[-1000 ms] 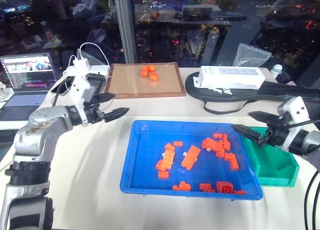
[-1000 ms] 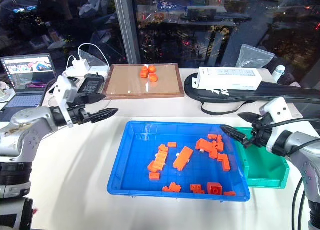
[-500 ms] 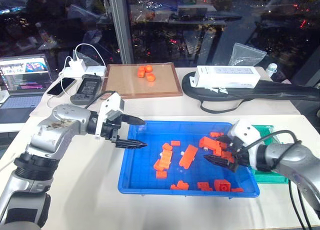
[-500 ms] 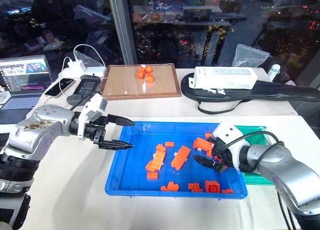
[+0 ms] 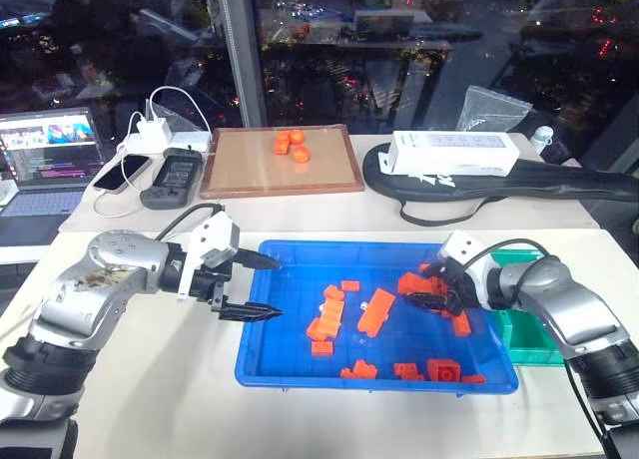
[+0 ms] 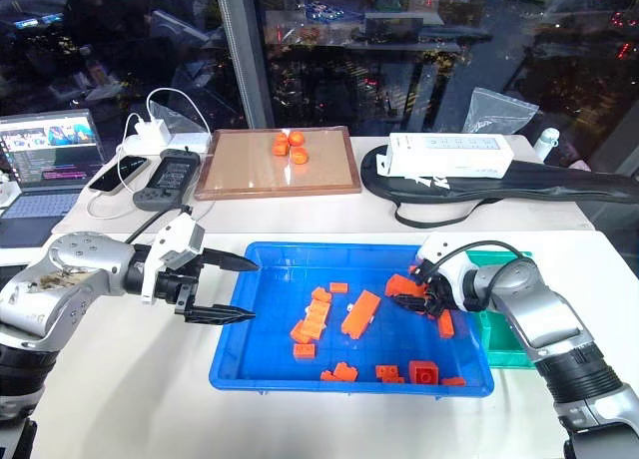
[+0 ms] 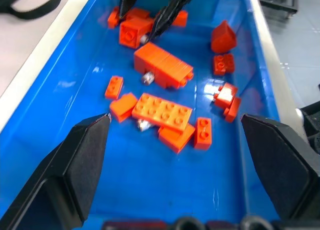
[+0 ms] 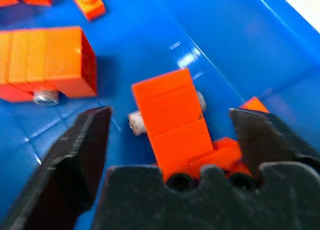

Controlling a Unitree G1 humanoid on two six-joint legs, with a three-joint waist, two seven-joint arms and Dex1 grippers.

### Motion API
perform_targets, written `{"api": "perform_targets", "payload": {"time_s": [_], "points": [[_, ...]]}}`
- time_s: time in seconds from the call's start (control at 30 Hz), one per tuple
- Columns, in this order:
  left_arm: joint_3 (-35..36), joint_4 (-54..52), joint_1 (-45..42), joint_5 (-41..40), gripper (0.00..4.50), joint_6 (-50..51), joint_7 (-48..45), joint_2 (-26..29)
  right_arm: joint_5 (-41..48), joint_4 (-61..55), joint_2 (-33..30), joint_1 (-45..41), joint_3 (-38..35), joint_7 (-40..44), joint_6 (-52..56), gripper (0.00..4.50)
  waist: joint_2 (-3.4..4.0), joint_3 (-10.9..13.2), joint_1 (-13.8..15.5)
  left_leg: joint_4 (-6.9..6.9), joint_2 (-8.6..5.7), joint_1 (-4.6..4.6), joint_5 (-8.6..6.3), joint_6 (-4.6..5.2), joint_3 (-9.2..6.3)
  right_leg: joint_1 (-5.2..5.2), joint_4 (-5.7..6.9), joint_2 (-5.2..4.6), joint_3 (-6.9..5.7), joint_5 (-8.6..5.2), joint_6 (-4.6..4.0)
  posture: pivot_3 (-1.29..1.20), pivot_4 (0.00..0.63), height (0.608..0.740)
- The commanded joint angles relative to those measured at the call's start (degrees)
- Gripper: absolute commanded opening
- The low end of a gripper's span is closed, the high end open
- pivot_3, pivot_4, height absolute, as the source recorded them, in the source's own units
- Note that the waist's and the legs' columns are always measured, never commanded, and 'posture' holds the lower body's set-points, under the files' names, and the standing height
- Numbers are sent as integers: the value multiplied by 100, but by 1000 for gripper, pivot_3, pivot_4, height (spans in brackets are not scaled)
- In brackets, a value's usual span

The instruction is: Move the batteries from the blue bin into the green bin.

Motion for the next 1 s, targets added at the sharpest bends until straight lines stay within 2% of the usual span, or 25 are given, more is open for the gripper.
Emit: {"api": "perform_targets", "payload": {"time_s": [0.03, 0.1, 0.13, 0.4, 0.6, 0.77, 0.83, 0.87, 0.93, 1.0], "points": [[195, -217, 33, -4, 4500, -116, 113, 56, -21, 39, 28, -169, -217, 166, -128, 2325, 0, 0, 14, 1, 0, 0, 0, 0, 1, 0, 2, 0, 0, 0, 0, 0, 150, 740], [169, -201, 33, -4, 4500, -138, 124, 33, -9, -54, -9, -161, -299, 200, -98, 1625, 0, 0, 25, 4, 0, 0, 0, 0, 2, -1, 8, -2, 0, 0, 0, 0, 150, 740], [154, -189, 27, -7, 4500, -145, 127, 18, -6, -115, -32, -142, -335, 213, -93, 1445, 0, 0, 26, 4, 0, 0, 0, 0, 3, -1, 9, -2, 1, 0, 0, 0, 150, 740], [-140, 131, -221, 120, 4500, -359, 0, -234, 719, -1418, -447, 332, -1187, 472, 673, 1446, 2, -1, 59, 4, 0, 1, 0, 0, 7, -4, 19, -1, 1, -1, -2, 0, 150, 740], [-395, 440, -489, 261, 4500, -576, -167, -462, 1703, -2897, -1012, 1449, -1982, 731, 1682, 1446, 0, -3, 108, 6, 0, 1, 0, 0, 6, -2, 18, -5, -2, -2, -3, 0, 150, 740], [-564, 690, -714, 375, 4500, -695, -296, -617, 1876, -3498, -1142, 2205, -2168, 485, 2084, 1446, 1, -4, 95, 8, 1, 2, 0, 0, -10, -3, 19, -3, 3, -3, -4, 0, 150, 740], [-606, 786, -792, 429, 4500, -756, -343, -657, 1971, -3662, -1282, 2474, -2294, 574, 2148, 2460, 1, -4, 98, 10, 0, 2, 0, 0, -13, -3, 21, -4, 2, -3, -4, 0, 150, 740], [-618, 818, -823, 448, 4500, -785, -363, -666, 1985, -3658, -1341, 2516, -2383, 601, 2127, 2672, 2, -4, 99, 10, -1, 2, 0, 0, -15, -3, 20, -4, 2, -4, -3, 0, 150, 740], [-627, 851, -871, 457, 4500, -792, -385, -689, 1959, -3573, -1402, 2513, -2513, 599, 1996, 3420, 1, -4, 99, 11, -1, 2, 0, 0, -16, -3, 20, -4, 2, -4, -3, 0, 150, 740], [-572, 814, -916, 367, 4500, -697, -369, -723, 1834, -3223, -1348, 2166, -2542, 478, 1766, 4086, -1, -4, 90, 13, -1, 2, 0, 0, -17, -2, 20, -4, 2, -4, -2, 0, 150, 740]]}}
